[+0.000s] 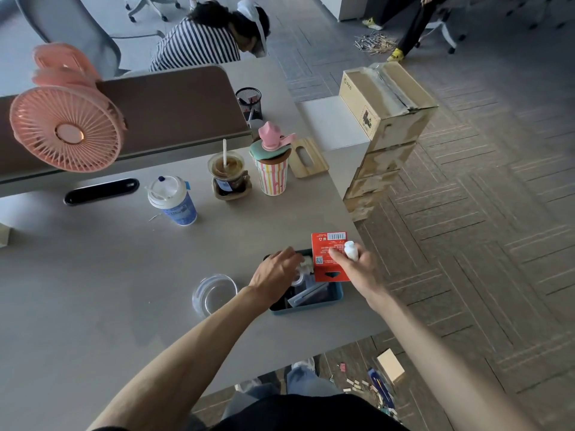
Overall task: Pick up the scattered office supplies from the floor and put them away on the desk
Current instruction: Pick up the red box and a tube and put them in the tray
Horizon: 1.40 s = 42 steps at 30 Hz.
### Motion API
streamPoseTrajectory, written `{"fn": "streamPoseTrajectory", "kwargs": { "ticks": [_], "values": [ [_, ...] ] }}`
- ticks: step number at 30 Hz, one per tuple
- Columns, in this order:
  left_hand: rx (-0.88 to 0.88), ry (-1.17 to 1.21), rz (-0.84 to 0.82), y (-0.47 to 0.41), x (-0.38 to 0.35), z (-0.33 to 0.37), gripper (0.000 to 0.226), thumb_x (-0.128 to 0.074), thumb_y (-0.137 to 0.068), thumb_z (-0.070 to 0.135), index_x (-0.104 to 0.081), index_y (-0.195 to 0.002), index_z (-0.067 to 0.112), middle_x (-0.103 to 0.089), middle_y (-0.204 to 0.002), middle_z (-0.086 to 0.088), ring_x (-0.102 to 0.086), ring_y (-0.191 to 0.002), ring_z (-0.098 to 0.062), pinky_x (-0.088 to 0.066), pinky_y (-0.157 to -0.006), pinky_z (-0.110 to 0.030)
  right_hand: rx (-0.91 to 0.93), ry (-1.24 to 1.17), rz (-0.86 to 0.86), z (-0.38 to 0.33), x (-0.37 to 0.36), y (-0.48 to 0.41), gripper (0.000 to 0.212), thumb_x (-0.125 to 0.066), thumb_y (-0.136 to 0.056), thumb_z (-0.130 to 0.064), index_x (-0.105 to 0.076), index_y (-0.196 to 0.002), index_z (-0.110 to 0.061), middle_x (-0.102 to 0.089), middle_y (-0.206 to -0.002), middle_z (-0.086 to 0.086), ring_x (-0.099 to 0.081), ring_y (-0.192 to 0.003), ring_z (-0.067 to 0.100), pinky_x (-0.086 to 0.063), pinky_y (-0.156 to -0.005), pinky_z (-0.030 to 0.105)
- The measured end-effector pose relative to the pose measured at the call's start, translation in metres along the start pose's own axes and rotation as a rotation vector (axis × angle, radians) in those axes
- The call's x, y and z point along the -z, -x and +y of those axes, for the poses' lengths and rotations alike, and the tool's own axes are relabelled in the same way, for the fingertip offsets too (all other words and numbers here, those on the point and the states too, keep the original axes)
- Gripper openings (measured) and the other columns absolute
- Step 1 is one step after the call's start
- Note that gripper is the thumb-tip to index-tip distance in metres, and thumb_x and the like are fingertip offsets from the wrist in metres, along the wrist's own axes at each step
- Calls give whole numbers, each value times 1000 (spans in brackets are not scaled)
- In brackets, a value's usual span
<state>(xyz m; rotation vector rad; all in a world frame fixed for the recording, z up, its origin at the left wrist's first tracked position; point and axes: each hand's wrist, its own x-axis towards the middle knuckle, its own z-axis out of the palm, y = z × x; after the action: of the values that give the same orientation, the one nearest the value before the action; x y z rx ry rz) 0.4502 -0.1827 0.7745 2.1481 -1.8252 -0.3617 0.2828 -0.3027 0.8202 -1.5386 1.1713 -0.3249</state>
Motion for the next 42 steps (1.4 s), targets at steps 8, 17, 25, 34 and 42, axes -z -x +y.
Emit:
{"fn": "streamPoseTrajectory", "kwargs": {
  "ticks": [8,17,25,34,42],
  "values": [
    [58,18,35,9,5,-9,22,-58,-77,10,-73,-91,18,-70,-84,-1,-61,-69,-25,-50,-65,-33,52,41,-51,-6,8,1,21,-66,-89,-33,-62,-99,-15,-68,-89,-7,-65,-80,7,-45,-63,18],
    [174,-161,-173,0,-3,10,39,-46,-90,12,-48,-129,15,-59,-121,-6,-57,-109,-27,-37,-94,-33,42,90,-23,-2,17,2,25,-64,-90,-38,-61,-105,-17,-69,-96,-3,-67,-88,12,-48,-68,22],
    [-54,-43,-350,2,-6,18,42,-53,-91,15,-48,-133,15,-53,-128,-6,-60,-105,-30,-50,-86,-40,21,14,8,5,24,0,14,-66,-88,-37,-62,-88,-23,-72,-89,-2,-70,-85,15,-53,-76,29],
    [66,-147,-437,-14,3,35,59,-54,-87,13,-28,-140,8,-43,-133,-9,-56,-110,-35,-47,-85,-40,37,33,-4,4,22,-10,18,-66,-88,-43,-60,-91,-25,-72,-92,-2,-70,-85,15,-56,-80,35],
    [-193,-378,-67,-12,9,-7,28,-65,-67,6,-64,-95,11,-60,-86,-5,-62,-67,-23,-49,-53,-32,130,183,-121,2,21,-13,19,-67,-88,-38,-60,-89,-21,-69,-89,-6,-67,-82,10,-50,-67,22]
  ]
}}
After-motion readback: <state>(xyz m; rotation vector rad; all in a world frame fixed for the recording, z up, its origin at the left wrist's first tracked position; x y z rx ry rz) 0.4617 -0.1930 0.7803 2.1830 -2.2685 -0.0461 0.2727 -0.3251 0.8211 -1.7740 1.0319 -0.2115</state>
